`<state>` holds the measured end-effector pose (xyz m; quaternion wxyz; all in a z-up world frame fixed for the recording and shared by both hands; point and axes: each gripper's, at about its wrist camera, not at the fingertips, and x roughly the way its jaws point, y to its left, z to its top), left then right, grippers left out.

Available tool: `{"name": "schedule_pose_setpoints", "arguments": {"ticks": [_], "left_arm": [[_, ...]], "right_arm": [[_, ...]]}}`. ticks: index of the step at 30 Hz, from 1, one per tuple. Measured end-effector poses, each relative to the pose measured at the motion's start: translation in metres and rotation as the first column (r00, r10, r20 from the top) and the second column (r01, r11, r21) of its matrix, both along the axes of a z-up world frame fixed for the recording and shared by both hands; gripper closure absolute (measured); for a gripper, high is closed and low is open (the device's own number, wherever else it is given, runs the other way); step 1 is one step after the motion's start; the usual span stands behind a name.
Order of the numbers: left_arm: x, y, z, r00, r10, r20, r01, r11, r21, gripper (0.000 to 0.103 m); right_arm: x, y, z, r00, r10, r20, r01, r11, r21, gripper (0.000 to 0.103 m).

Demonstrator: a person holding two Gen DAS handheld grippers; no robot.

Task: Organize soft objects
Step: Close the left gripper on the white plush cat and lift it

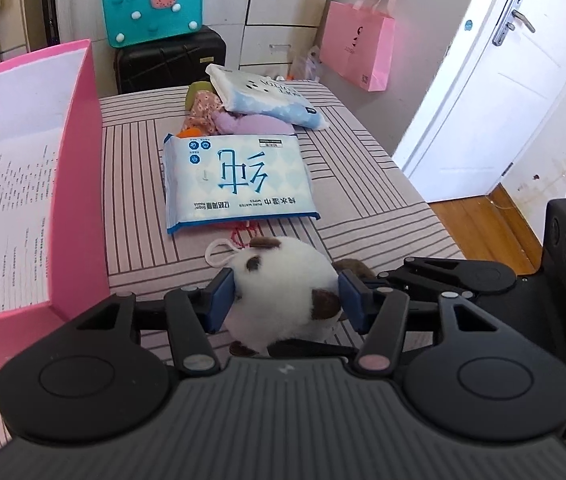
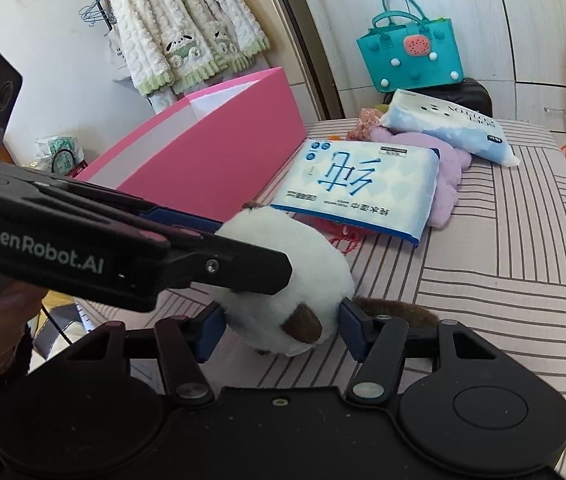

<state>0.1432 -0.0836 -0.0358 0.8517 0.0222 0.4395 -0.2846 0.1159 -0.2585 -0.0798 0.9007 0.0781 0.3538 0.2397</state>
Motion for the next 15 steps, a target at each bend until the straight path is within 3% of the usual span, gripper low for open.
{"name": "schedule_pose_setpoints", "arguments": {"ticks": [15], "left_arm": [[-0.023,0.024,0.064,0.997,-0.074,0.019,0.074,0.997,0.006,0.048]], "right_arm": [[-0.017,0.020,0.071,0.998,0.069,-0.012,-0.070,0.997,-0.038,0.038]]}}
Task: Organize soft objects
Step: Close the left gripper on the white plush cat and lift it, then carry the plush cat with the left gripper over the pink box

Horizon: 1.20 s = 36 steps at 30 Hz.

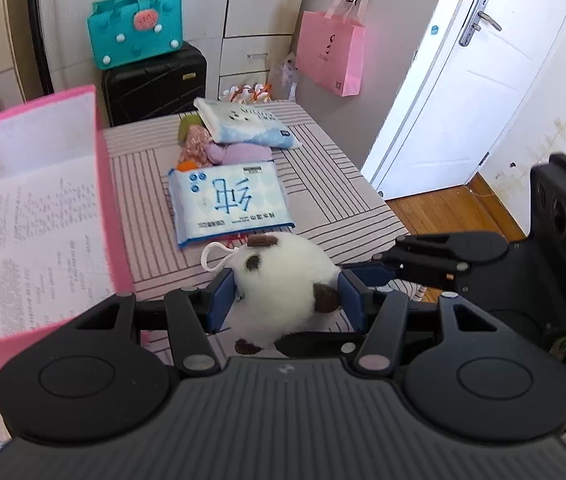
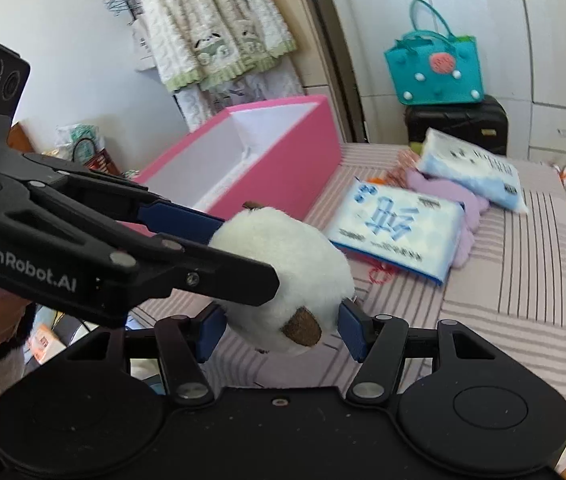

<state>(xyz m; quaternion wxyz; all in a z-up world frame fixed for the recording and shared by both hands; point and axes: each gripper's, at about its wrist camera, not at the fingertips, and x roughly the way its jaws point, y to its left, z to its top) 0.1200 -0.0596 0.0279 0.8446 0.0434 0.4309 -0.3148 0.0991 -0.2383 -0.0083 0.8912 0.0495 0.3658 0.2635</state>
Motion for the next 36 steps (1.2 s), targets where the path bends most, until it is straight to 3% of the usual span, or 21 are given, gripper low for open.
{"name": "schedule_pose_setpoints", "arguments": {"ticks": [6,16,20,30,36], "left_arm": [[-0.005,0.019,0.021,0.999,0.017,0.037,-0.017,1.000,-0.001,0.048],[-0.011,0.055,0.054,0.985,0.080,0.152,-0.073,0.996,-0.056,0.048],[-0.006,0.074,0.059,0.973,0.127,0.190,-0.110,0.989,-0.100,0.048],[0.043,0.115,0.056,0.950,0.242,0.198,-0.200,0.957,-0.208,0.048],[0.084,0.137,0.051,0.918,0.348,0.190,-0.298,0.922,-0.246,0.048]], "right_arm": [[0.001,0.020,0.026,0.998,0.050,0.027,-0.049,0.998,-0.038,0.038],[0.006,0.050,0.063,0.980,0.123,0.159,-0.110,0.990,-0.086,0.038],[0.014,0.054,0.069,0.967,0.143,0.213,-0.138,0.990,-0.038,0.038],[0.076,0.086,0.079,0.930,0.226,0.289,-0.211,0.974,-0.085,0.039],[0.130,0.112,0.084,0.896,0.313,0.314,-0.282,0.949,-0.140,0.039]]}}
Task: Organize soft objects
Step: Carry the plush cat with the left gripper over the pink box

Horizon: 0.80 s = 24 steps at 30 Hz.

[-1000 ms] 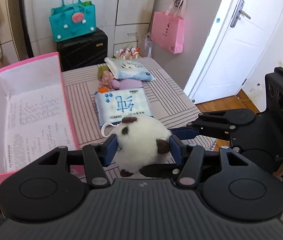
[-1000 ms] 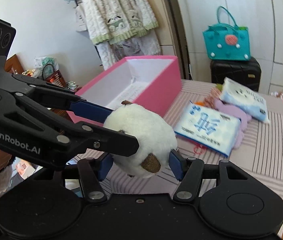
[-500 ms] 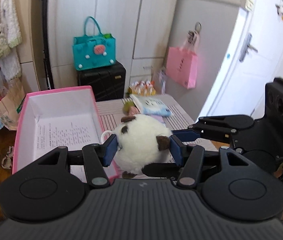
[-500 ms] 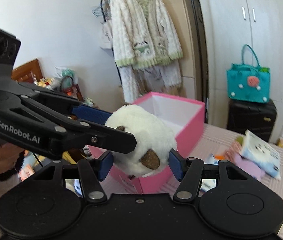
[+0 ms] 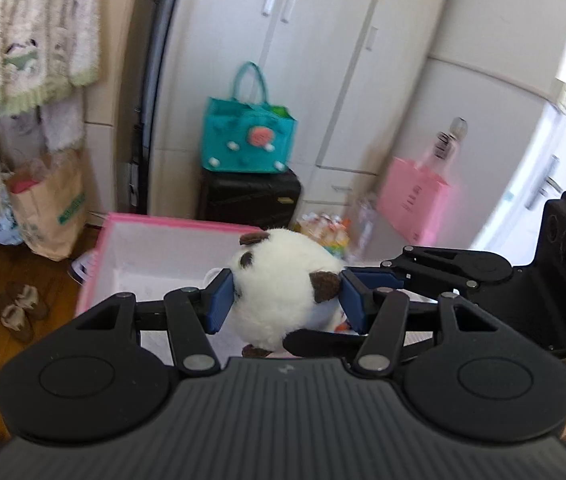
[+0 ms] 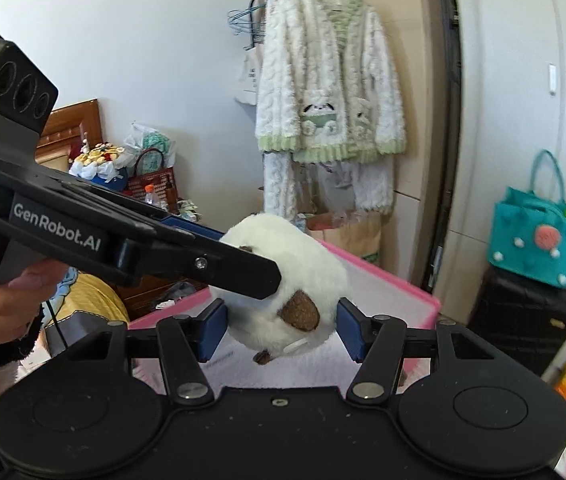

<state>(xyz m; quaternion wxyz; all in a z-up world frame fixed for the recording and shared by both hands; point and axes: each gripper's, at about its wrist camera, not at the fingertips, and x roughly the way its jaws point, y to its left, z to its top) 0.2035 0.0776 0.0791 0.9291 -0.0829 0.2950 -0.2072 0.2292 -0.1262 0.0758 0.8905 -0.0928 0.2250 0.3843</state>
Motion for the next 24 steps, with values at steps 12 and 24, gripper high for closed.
{"name": "schedule_pose_setpoints", "arguments": {"ticks": [12,24], "left_arm": [[0.114,0.031,-0.068,0.957,0.106,-0.269,-0.130,0.989,-0.074,0.048],[0.156,0.033,-0.119,0.897,0.085,-0.434,-0.158,0.978,-0.135,0.050]], "right_arm": [[0.116,0.044,-0.049,0.991,0.052,-0.126,-0.076,0.977,-0.199,0.041],[0.146,0.069,-0.083,0.993,0.003,-0.117,-0.057,0.883,-0.466,0.042]]}}
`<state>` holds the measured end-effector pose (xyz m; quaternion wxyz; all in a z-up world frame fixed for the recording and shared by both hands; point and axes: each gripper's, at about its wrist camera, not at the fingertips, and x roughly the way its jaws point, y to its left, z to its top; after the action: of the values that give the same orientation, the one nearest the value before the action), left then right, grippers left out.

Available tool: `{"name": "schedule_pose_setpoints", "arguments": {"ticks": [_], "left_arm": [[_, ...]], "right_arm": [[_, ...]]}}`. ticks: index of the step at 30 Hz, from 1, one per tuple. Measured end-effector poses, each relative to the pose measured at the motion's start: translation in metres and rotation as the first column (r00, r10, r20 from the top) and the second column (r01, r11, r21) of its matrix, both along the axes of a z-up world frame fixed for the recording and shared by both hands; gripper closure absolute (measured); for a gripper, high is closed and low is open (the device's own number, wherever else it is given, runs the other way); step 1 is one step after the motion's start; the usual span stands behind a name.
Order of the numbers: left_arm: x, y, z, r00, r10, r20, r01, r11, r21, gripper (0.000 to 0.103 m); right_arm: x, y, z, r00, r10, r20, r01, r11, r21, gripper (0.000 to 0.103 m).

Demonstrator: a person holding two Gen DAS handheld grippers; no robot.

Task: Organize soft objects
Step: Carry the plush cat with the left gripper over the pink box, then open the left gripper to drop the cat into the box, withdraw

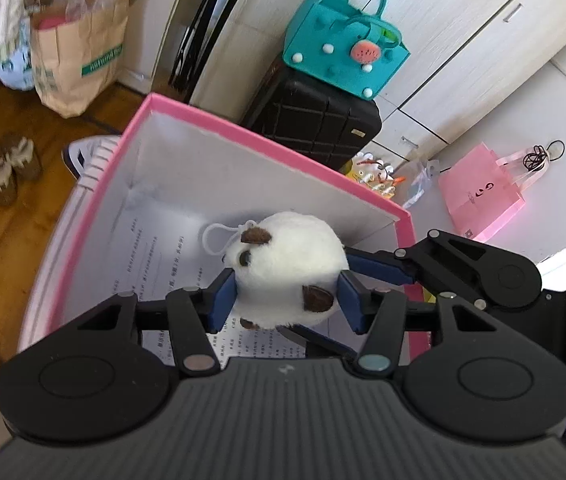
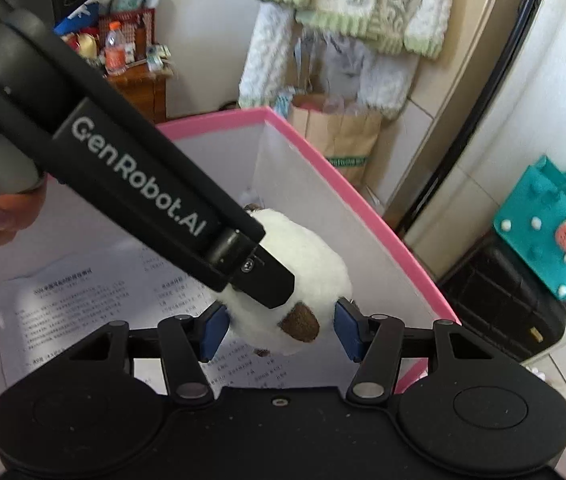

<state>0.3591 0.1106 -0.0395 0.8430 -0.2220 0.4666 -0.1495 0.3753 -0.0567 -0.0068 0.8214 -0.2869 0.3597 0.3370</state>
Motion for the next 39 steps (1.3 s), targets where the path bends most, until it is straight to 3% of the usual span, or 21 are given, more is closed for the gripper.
{"name": "schedule_pose_setpoints", "arguments": {"ticks": [7,11,21,24,28,32,39], "left_arm": [[0.014,-0.001,-0.012,0.997,0.002,-0.081,-0.008,0.998,-0.068,0.063],[0.019,-0.007,-0.025,0.990,0.002,-0.141,-0.012,0.998,-0.066,0.070],[0.020,-0.015,-0.025,0.988,0.032,-0.150,-0.041,0.998,-0.056,0.075],[0.014,-0.015,-0.020,0.992,0.027,-0.123,-0.029,0.999,-0.021,0.075],[-0.004,-0.022,-0.002,1.000,0.008,-0.019,-0.006,0.989,0.150,0.075],[-0.021,-0.020,0.012,1.000,-0.031,0.003,0.030,0.985,0.169,0.072],[-0.068,-0.027,0.042,0.993,-0.095,0.063,0.077,0.969,0.234,0.066]], "right_arm": [[0.005,0.001,-0.004,0.998,-0.037,0.055,0.042,0.996,-0.077,0.043],[0.003,-0.007,-0.001,0.999,-0.020,0.042,0.022,0.999,-0.034,0.050],[-0.014,-0.011,-0.002,0.994,0.006,0.106,0.000,0.999,-0.053,0.055],[-0.022,-0.019,0.008,0.995,-0.014,0.100,0.015,1.000,-0.003,0.055],[-0.041,-0.042,0.025,0.994,-0.083,0.073,0.073,0.989,0.127,0.052],[-0.061,-0.063,0.038,0.993,-0.115,0.005,0.110,0.962,0.250,0.052],[-0.095,-0.082,0.052,0.991,-0.113,-0.073,0.132,0.929,0.345,0.051]]}}
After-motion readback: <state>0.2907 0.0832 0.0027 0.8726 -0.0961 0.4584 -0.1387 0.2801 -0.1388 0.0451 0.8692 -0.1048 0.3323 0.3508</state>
